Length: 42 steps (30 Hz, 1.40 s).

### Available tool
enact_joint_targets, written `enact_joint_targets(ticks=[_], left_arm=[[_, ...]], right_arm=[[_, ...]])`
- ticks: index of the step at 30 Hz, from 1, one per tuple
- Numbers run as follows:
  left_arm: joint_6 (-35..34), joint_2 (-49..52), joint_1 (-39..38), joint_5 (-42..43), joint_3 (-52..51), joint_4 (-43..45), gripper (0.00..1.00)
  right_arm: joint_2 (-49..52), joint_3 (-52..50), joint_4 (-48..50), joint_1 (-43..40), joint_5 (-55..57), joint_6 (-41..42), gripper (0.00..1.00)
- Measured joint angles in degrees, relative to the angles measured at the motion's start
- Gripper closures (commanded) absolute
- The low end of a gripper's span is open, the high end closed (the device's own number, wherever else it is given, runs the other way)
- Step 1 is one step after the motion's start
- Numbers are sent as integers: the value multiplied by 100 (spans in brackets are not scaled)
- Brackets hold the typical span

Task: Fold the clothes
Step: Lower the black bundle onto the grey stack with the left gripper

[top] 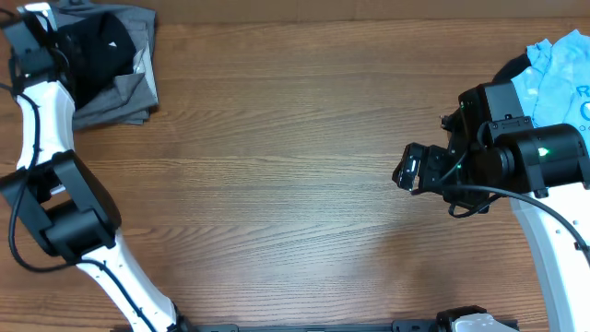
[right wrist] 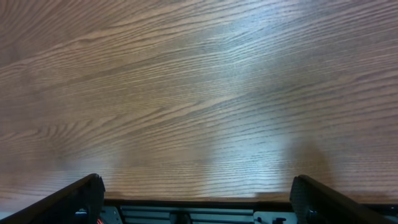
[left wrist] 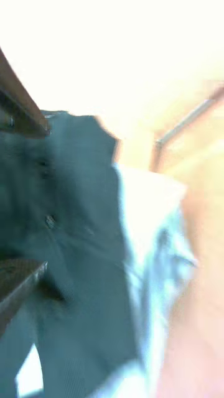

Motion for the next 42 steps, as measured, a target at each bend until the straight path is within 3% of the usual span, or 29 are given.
enact_joint_targets(ticks=[12,17,21,25,26,28,33,42], left_arm=[[-363,-44,-389,678,76,107,32],[-437,511,-426,726,79,186,19],[-496,940,-424,732,79,74,15],[-503,975,-459,750,98,-74,10],[-503,957,-479,750,98,-111,0],[-516,914,-511,750,98,-197,0],[-584,431,-750,809,79,-481,0],[-782,-1545,-1294,789,105,-623,2]], right_arm=[[0,0,7,0,52,-2,0],[0,0,2,0,70,-2,0],[0,0,0,2,72,-2,0],[0,0,2,0,70,-2,0],[0,0,4,0,72,-2,0],[0,0,7,0,74,0,0],[0,0,50,0,109,0,0],[0,0,-195,2,114,-7,0]])
